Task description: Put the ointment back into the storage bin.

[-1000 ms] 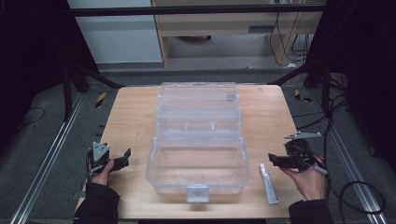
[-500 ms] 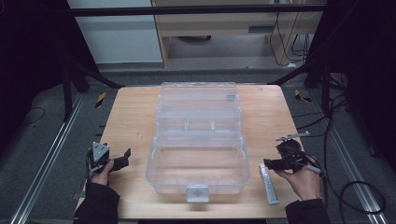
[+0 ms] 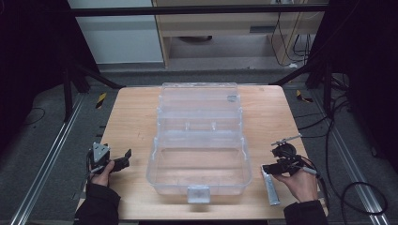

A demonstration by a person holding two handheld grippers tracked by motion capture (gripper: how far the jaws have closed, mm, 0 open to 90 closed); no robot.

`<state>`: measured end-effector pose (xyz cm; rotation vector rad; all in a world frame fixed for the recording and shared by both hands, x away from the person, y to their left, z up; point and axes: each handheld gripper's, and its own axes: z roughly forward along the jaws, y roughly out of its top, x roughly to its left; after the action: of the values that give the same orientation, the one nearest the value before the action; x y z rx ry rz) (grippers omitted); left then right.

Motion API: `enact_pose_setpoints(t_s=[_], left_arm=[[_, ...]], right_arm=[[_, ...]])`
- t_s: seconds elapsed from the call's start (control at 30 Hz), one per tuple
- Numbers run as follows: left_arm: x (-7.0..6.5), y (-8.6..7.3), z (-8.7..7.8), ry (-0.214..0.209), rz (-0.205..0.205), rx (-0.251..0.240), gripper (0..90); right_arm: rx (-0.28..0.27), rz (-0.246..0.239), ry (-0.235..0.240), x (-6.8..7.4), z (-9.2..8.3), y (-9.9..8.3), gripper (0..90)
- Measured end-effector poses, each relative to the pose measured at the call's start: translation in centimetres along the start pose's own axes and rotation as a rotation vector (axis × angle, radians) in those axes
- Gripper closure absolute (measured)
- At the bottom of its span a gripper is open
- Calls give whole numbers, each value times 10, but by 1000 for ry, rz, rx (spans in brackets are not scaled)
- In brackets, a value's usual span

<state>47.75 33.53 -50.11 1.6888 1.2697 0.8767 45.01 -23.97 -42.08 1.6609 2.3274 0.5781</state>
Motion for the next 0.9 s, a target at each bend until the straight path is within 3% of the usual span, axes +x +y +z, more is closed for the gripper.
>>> enact_pose_setpoints(t_s=[0.67, 0.9], left_arm=[[0, 0, 0, 0, -2, -1, 15], [0, 0, 0, 0, -3, -1, 15]], right_arm=[[91, -4, 24, 3, 17, -5, 499], [122, 16, 35, 1, 25, -10, 531]])
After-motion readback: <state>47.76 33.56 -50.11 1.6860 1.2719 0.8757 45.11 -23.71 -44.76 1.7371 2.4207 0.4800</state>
